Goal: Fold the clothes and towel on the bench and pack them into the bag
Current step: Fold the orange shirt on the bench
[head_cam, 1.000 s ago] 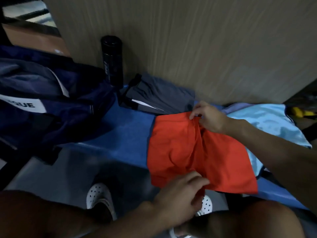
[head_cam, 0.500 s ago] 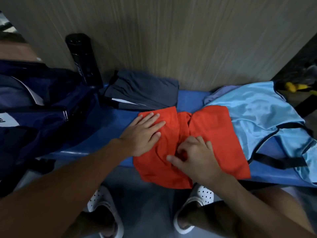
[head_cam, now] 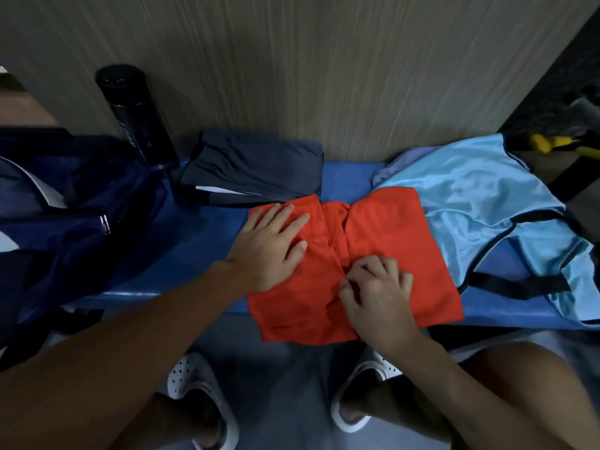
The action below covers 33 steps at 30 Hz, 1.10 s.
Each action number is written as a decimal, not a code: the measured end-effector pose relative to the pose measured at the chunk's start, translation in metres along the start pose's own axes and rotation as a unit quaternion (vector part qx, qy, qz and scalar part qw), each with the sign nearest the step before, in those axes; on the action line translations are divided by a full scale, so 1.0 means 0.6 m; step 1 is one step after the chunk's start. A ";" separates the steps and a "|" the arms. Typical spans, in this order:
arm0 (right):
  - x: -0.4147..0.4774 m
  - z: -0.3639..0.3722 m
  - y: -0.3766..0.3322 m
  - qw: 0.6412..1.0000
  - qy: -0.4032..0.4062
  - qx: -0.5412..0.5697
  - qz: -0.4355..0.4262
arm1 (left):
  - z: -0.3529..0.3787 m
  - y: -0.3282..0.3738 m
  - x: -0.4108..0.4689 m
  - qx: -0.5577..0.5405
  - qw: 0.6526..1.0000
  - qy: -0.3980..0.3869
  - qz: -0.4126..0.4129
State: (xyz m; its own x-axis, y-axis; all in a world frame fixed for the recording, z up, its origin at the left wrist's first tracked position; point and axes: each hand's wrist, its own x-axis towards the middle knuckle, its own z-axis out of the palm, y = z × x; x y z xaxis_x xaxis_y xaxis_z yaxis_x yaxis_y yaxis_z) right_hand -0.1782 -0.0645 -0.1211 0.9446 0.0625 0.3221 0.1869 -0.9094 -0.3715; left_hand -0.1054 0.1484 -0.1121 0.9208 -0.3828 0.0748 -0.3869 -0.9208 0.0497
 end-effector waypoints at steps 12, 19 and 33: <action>-0.033 0.006 0.019 0.987 -0.105 -0.099 -0.069 | 0.019 0.034 0.013 0.011 0.995 -0.067 0.076; -0.018 -0.045 0.049 0.997 0.009 -0.042 0.062 | -0.046 0.088 0.085 0.023 0.986 0.033 0.160; -0.001 -0.112 0.136 0.954 -0.109 -0.051 0.275 | -0.078 0.218 0.321 0.138 0.907 -0.141 0.372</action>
State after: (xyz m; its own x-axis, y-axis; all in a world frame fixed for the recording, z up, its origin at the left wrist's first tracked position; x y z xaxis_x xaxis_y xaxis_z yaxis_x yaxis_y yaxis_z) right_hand -0.1818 -0.1664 -0.0933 0.9279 -0.3615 -0.0909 -0.3700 -0.8637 -0.3422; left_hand 0.0190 -0.0424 -0.0449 0.4014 -0.8738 -0.2746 -0.9149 -0.3686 -0.1646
